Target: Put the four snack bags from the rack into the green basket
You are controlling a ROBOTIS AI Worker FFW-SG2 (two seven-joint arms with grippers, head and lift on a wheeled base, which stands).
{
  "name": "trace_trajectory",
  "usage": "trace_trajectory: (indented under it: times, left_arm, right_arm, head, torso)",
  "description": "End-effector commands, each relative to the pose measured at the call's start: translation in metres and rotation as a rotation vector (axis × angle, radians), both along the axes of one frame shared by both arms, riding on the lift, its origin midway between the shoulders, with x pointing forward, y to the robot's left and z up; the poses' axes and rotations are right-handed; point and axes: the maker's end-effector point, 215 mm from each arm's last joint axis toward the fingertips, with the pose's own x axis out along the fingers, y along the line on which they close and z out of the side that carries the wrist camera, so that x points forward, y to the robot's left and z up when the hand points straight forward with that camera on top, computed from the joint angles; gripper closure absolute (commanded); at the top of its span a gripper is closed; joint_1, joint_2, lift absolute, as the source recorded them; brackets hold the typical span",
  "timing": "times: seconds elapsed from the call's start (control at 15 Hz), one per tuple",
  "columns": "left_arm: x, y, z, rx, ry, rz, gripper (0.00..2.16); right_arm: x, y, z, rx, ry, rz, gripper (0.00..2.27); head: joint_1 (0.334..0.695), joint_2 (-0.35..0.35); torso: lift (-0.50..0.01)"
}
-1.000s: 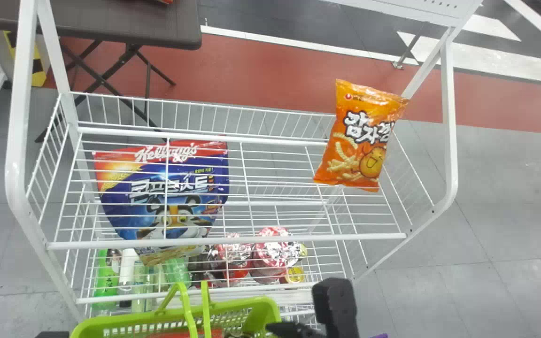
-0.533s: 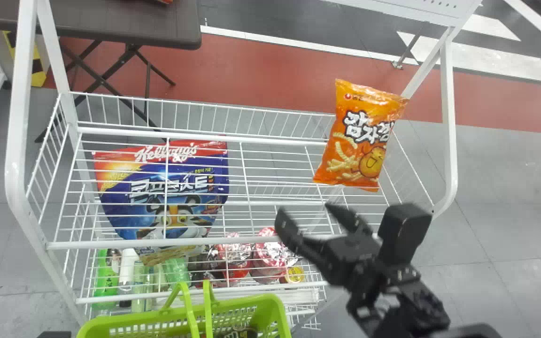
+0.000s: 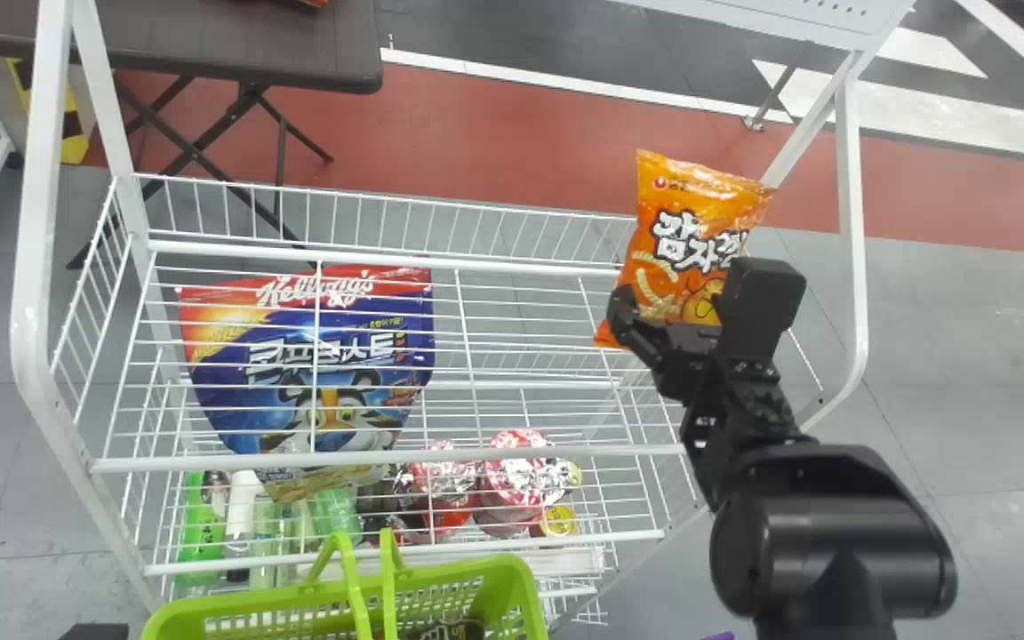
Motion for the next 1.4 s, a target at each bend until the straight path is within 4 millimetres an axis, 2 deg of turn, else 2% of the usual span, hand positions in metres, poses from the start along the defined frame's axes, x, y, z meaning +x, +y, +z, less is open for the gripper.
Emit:
trace_trajectory:
  times: [0.0, 0.27, 0.33, 0.4, 0.47, 0.53, 0.6, 1.0, 1.33]
  left_arm:
    - [0.003, -0.002, -0.001, 0.004, 0.013, -0.007, 2.11]
    - [0.004, -0.004, -0.003, 0.012, 0.014, -0.011, 2.11]
    - [0.005, -0.003, -0.003, 0.013, 0.014, -0.01, 2.11]
    - [0.005, -0.002, -0.003, 0.011, 0.014, -0.007, 2.11]
    - [0.006, -0.003, -0.003, 0.01, 0.013, -0.008, 2.11]
    - [0.007, -0.003, -0.002, 0.01, 0.01, -0.008, 2.11]
    - [0.008, -0.003, -0.002, 0.01, 0.01, -0.008, 2.11]
    - [0.01, -0.004, -0.004, 0.008, 0.013, -0.005, 2.11]
    - [0.012, -0.005, -0.003, 0.007, 0.016, -0.007, 2.11]
  right_arm:
    - [0.014, -0.024, -0.008, 0.018, 0.014, -0.014, 0.08]
    - [0.028, -0.042, -0.013, 0.03, 0.025, -0.035, 0.09]
    - [0.031, -0.044, -0.014, 0.026, 0.029, -0.035, 0.19]
    - [0.035, -0.039, -0.016, 0.043, 0.033, -0.004, 0.55]
    - [0.034, -0.043, -0.017, 0.065, 0.037, 0.0, 1.33]
    - [0.034, -0.042, -0.019, 0.076, 0.039, -0.001, 1.8]
    - [0.033, -0.042, -0.022, 0.076, 0.035, 0.001, 1.99]
    - [0.031, -0.045, -0.011, 0.062, -0.013, 0.003, 2.1]
    - [0.024, -0.047, -0.004, 0.058, -0.043, 0.013, 2.1]
  head:
    - [0.695, -0.35]
    - [0.695, -0.35]
    - [0.695, -0.35]
    - [0.695, -0.35]
    - [0.695, -0.35]
    - [0.695, -0.35]
    - [0.695, -0.35]
    - [0.695, -0.35]
    - [0.695, -0.35]
  torso:
    - [-0.006]
    - [-0.006]
    - [-0.006]
    - [-0.006]
    - [-0.006]
    - [-0.006]
    - [-0.006]
    - [-0.006]
    - [-0.006]
